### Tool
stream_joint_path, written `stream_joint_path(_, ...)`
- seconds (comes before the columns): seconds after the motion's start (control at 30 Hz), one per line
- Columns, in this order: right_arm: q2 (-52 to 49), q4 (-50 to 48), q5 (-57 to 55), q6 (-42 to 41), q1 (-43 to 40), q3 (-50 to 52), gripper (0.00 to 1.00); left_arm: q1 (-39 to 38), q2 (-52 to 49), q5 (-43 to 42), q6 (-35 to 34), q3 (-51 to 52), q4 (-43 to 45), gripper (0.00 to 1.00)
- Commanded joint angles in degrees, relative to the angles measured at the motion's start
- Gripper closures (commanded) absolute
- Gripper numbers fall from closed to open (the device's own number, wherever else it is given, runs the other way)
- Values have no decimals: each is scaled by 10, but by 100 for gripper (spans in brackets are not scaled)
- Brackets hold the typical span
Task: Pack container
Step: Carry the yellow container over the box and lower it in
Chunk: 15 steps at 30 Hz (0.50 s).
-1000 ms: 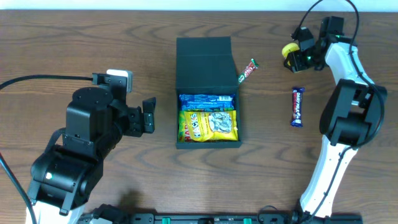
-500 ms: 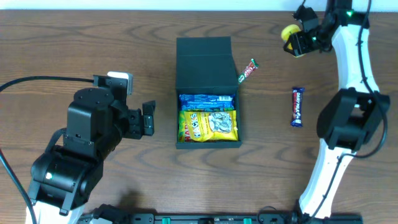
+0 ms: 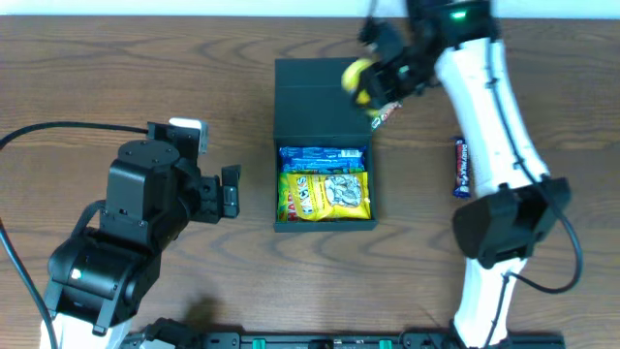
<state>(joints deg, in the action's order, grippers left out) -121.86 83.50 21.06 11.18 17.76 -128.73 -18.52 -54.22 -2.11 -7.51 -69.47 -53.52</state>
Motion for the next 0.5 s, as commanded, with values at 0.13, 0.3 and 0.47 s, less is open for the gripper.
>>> stream_joint_path(0.13,10,17,-43,-115,102,30,98,2,19,6,-14,-12,-2,5)
stream_joint_path(0.3,10,-20,-43,-210,157,120,99,2,58,6,-13,-13,3,4)
stream_joint_path(0.47,10,-100,-44,-301,204,228,99,2,95,6,-13,-13,-3,5)
